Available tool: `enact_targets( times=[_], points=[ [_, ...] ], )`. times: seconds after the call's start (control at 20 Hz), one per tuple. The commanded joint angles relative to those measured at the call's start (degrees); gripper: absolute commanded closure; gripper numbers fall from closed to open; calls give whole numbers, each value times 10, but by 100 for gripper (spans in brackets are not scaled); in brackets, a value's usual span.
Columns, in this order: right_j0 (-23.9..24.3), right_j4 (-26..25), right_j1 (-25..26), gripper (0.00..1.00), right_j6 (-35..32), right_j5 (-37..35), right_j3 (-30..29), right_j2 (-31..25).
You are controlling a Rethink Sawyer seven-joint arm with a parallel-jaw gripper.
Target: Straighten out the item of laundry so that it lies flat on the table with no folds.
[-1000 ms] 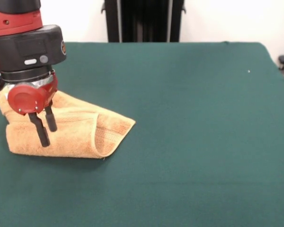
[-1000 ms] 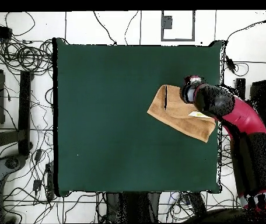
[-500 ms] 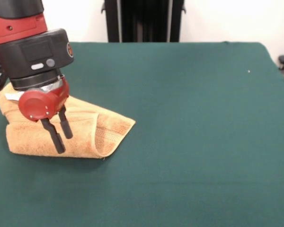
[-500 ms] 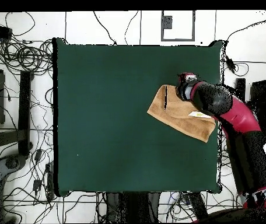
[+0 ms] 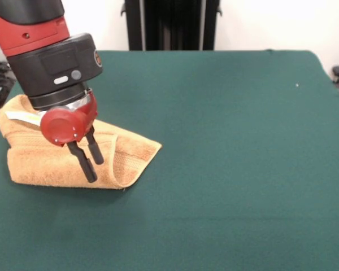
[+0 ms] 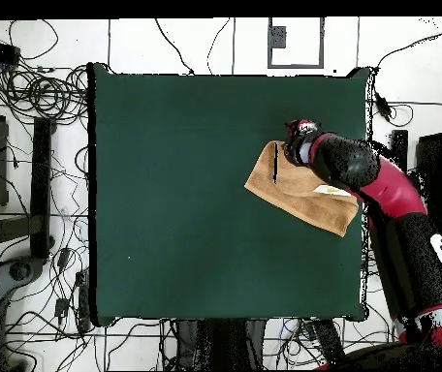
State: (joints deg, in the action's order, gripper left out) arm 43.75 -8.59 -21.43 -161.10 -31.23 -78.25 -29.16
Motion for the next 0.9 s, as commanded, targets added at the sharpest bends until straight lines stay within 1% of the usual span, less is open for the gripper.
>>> enact_targets(
  times=[0.05,0.15,0.25,0.55,0.7,0.9],
  points=[
    [-35,18,22,0,67,-84,-52,-46],
    [-47,14,19,0,59,-98,-44,-30],
    [-65,9,15,0,45,-138,-29,0],
    [-89,-2,21,0,38,-223,2,41],
    [-96,-11,28,0,34,-230,11,52],
    [-136,-43,31,0,2,-298,55,110]
  ],
)
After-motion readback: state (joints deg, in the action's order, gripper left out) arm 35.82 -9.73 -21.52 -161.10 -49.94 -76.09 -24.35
